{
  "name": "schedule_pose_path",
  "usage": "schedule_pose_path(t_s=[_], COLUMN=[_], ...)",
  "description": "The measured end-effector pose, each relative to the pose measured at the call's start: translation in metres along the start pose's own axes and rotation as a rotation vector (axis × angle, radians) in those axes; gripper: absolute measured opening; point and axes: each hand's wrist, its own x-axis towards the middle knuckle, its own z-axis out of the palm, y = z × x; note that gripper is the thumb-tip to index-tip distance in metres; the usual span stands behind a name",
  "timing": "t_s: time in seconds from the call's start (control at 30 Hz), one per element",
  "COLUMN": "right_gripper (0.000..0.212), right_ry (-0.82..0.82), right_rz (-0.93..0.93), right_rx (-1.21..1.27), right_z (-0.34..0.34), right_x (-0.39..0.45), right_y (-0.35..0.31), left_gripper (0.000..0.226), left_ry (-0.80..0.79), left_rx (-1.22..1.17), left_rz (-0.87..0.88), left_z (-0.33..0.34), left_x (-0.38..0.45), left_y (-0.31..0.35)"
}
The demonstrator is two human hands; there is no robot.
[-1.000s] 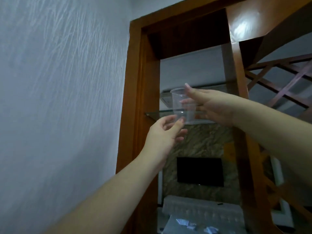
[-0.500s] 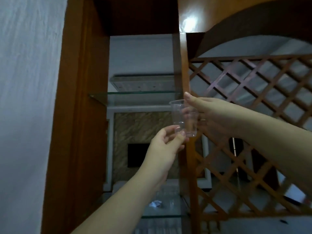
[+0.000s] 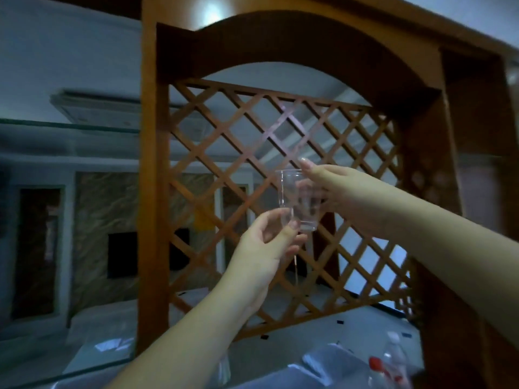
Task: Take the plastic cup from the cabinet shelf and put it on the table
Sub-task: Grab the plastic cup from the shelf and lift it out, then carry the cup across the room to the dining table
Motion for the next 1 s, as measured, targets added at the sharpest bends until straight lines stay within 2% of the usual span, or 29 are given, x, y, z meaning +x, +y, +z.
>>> schedule_pose_path(t_s=[0.1, 0.33, 0.57, 0.67, 0.8, 0.87, 1.0], right_gripper=[0.078, 0.071, 0.096, 0.091, 0.074, 0.073, 0.071], right_ry=[0.049, 0.146, 0.31, 0.366, 0.401, 0.425, 0.5], right_rz=[0.035, 0.141, 0.203, 0.221, 0.324, 0.37, 0.437], right_rx=[-0.043, -0.096, -0.308, -0.361, -0.415, -0.429, -0.476], right_z=[-0.043, -0.123, -0.165, -0.179, -0.202, -0.215, -0.236], right_x=[-0.021, -0.071, -0.109, -0.121, -0.14, -0.15, -0.177], right_y=[0.02, 0.067, 0.113, 0.133, 0.156, 0.166, 0.181], left_gripper=[0.026, 0.041, 0.054, 0.045, 0.063, 0.066, 0.047], left_ry=[-0.06, -0.224, -0.3, -0.353, -0.424, -0.46, -0.541], left_rx=[-0.077, -0.202, -0.451, -0.688, -0.874, -0.914, -0.97], left_rz=[-0.044, -0.128, -0.281, -0.45, -0.58, -0.617, -0.712], left_z=[0.052, 0.15, 0.226, 0.251, 0.282, 0.299, 0.341], left_x=[0.006, 0.015, 0.019, 0.026, 0.031, 0.032, 0.031], left_y=[-0.022, -0.074, -0.116, -0.134, -0.157, -0.167, -0.189])
